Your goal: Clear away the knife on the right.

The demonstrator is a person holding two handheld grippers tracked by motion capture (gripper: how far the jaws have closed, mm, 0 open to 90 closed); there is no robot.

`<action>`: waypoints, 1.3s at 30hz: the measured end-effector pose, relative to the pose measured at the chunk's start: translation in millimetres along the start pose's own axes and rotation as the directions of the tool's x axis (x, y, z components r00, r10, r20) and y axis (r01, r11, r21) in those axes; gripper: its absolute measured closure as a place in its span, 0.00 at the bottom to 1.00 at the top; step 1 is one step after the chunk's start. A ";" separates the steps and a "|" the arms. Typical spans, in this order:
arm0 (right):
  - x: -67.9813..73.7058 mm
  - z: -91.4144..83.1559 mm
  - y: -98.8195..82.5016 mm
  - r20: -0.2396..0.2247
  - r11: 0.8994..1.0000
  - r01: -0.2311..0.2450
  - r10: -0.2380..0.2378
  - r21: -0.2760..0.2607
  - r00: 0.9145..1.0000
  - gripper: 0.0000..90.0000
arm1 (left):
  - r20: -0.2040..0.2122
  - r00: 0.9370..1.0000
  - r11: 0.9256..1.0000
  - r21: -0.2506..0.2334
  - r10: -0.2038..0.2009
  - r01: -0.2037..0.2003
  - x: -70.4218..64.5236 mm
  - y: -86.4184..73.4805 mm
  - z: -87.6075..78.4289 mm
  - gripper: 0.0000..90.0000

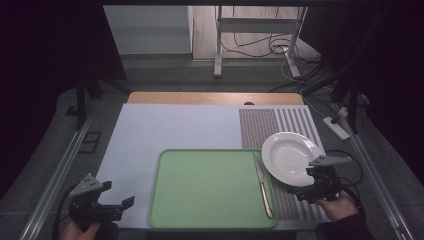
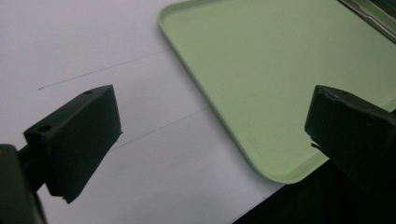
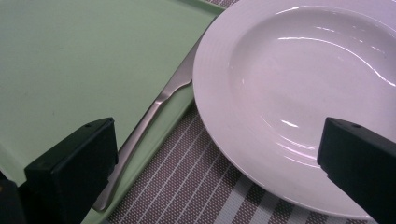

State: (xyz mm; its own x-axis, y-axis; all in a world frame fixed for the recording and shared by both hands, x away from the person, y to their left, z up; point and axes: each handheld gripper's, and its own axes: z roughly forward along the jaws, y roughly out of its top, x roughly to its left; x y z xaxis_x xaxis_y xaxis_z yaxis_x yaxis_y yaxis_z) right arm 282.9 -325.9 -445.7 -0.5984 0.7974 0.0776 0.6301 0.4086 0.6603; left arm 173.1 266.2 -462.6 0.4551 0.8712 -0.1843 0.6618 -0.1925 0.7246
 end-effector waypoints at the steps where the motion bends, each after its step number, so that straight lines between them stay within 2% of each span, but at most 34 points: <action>1: -0.3 -0.6 -0.9 0.003 1.000 0.000 0.000 -0.001 1.000 0.00 | 0.000 1.000 1.000 0.000 0.000 0.000 0.0 0.0 0.0 0.04; 17: -1.3 -11.1 -11.1 0.042 1.000 -0.007 0.008 -0.022 0.999 0.00 | 0.000 1.000 1.000 0.001 -0.003 0.003 0.2 0.1 0.1 0.04; 39: -7.5 -25.7 -26.1 0.086 0.998 -0.048 0.051 -0.040 0.995 0.00 | 0.000 1.000 1.000 0.001 -0.006 0.006 0.7 0.1 0.1 0.04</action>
State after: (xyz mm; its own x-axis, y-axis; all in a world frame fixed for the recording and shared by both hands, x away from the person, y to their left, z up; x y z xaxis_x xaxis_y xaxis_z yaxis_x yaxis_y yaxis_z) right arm 258.2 -354.0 -444.3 -0.5206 0.8525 0.0466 0.6375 0.3519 0.6854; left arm 173.5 266.8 -462.7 0.4515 0.8721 -0.1885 0.6650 -0.1880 0.7228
